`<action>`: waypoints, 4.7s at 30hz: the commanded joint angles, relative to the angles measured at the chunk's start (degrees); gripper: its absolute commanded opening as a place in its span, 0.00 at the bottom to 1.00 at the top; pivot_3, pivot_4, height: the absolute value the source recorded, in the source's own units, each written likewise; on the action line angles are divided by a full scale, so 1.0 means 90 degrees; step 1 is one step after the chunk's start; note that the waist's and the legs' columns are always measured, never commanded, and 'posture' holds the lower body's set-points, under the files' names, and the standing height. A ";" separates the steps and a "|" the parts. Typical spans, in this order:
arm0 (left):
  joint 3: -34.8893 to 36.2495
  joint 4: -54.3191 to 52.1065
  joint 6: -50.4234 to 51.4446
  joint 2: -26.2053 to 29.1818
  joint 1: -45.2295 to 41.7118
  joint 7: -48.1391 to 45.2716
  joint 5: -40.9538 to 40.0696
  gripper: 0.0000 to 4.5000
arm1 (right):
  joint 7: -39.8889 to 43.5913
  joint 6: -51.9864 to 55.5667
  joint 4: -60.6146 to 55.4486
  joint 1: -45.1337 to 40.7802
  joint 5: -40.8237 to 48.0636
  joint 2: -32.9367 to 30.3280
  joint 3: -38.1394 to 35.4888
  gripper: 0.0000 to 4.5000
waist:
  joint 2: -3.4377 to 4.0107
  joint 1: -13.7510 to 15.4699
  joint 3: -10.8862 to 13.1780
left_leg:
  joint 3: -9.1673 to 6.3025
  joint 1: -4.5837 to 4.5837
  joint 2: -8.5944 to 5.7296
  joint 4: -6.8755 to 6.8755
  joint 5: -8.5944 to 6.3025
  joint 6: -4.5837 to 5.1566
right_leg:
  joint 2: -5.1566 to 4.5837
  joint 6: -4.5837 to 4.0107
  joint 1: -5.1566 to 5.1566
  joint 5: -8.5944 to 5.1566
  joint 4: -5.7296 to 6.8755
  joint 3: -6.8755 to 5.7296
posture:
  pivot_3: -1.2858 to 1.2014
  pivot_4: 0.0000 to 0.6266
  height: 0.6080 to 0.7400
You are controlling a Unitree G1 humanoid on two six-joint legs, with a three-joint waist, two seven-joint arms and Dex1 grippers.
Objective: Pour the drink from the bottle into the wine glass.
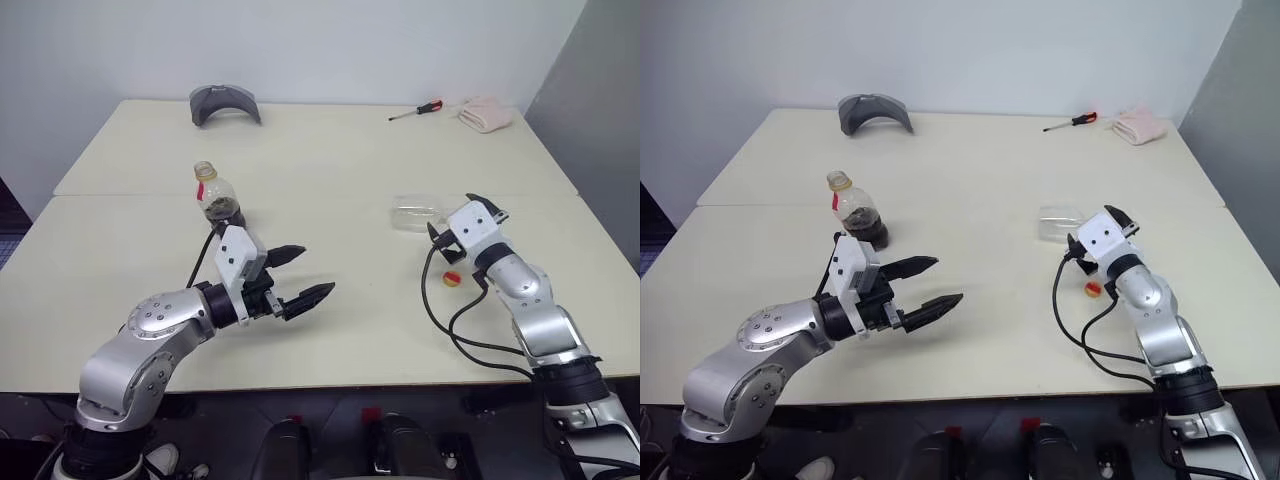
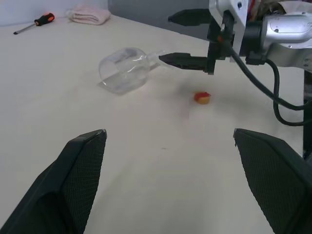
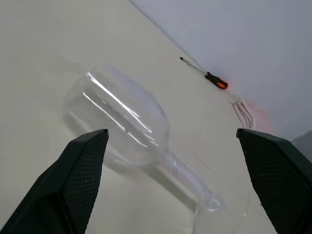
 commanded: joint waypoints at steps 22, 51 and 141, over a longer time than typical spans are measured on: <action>-0.0155 -0.0094 -0.0038 -0.0178 -0.0228 0.0218 -0.0083 1.00 | -0.0979 -0.1728 0.4148 -0.2020 -0.1853 -0.0243 0.0635 1.00 | 0.0002 -0.0005 0.0001 | 0.0012 0.0002 0.0000 0.0003 0.0020 -0.0032 | -0.0011 -0.0002 0.0002 0.0002 0.0000 0.0008 | 0.52 0.24 1.00; -0.0016 -0.0103 0.0178 -0.0266 -0.0386 0.0521 -0.0228 1.00 | -0.1145 -0.2654 0.5343 -0.2950 -0.1899 -0.0143 0.0951 1.00 | 0.0013 -0.0116 0.0008 | 0.0015 0.0003 0.0001 0.0002 0.0036 -0.0041 | -0.0019 -0.0027 0.0002 0.0021 0.0004 0.0011 | 0.52 0.24 1.00; 0.0019 -0.0015 0.0248 -0.0256 -0.0573 0.0698 -0.0397 1.00 | -0.1525 -0.2765 0.6927 -0.3814 -0.2595 0.0072 0.1409 0.64 | 0.0015 -0.0132 0.0010 | 0.0014 0.0007 0.0000 0.0004 0.0038 -0.0045 | -0.0018 -0.0026 0.0005 0.0022 0.0007 0.0011 | 0.52 0.24 1.00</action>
